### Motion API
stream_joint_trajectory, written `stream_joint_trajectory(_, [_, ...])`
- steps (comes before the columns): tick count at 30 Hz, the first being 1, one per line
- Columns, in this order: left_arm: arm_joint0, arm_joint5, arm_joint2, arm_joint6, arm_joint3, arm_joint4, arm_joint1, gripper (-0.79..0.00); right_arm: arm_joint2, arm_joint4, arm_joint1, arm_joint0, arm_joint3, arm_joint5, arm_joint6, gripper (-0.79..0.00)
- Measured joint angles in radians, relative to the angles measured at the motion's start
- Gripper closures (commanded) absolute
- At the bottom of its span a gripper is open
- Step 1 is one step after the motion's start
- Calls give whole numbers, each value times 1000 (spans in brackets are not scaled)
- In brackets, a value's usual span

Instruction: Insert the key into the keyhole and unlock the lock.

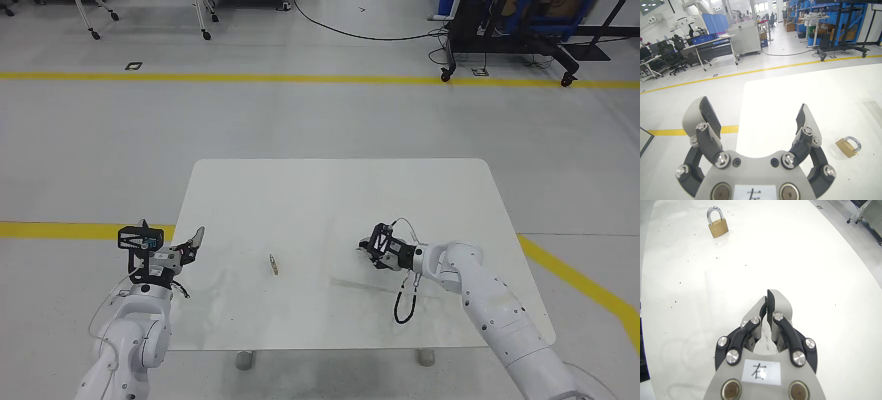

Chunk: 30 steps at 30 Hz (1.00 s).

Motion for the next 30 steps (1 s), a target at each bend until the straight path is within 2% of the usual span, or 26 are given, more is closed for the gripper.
stream_joint_trajectory(6, [10, -11, -22, 1, -23, -21, 1, -785, 0, 2, 0, 1, 2, 0, 0, 0])
stream_joint_trajectory(10, [-14, -142, -1, -78, -84, -32, 5, -785, 0, 2, 0, 1, 2, 0, 0, 0])
stream_joint_trajectory(14, [-155, -309, 126, -223, -92, -3, 4, -785, -15, 17, -5, -1, -5, 21, -17, 0])
stream_joint_trajectory(17, [-282, -376, 247, -325, -54, 14, -6, -785, -38, 22, -12, 24, 10, 19, -41, 0])
stream_joint_trajectory(23, [-507, -425, 469, -470, 74, 24, -39, -785, -96, 18, -31, 84, 63, 41, -86, 0])
stream_joint_trajectory(30, [-703, -404, 678, -580, 292, 55, -93, -785, -145, 18, -49, 139, 170, 38, -177, 0])
